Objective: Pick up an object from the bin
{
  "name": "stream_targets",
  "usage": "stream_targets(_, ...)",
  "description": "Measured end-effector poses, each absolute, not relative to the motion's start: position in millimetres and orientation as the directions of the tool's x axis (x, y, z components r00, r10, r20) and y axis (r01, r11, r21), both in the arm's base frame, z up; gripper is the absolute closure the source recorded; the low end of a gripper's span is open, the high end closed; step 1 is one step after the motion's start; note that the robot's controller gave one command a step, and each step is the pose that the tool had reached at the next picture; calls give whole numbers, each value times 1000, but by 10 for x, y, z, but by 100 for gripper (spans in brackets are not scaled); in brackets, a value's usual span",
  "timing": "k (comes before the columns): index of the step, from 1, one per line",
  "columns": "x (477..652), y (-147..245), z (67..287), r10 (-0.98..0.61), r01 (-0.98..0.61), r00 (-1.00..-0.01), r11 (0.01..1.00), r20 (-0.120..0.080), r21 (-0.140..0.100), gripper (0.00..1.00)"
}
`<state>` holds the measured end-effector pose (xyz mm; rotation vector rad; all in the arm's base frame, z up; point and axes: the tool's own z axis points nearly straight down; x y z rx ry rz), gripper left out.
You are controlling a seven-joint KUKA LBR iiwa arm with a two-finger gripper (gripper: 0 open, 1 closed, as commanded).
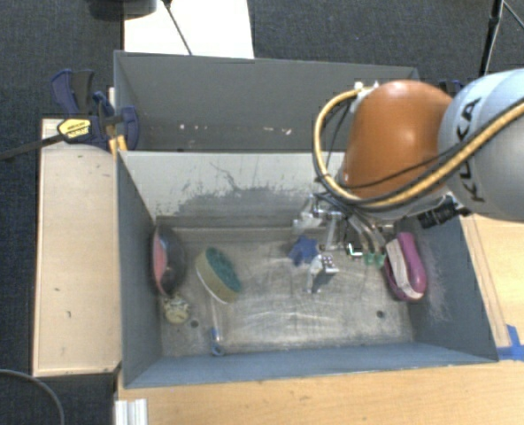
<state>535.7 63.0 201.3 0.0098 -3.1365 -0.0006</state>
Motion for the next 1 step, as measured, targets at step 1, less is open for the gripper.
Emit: stream_targets(1,5907,305,712,-39,-39,-999,999,-8,1,0)
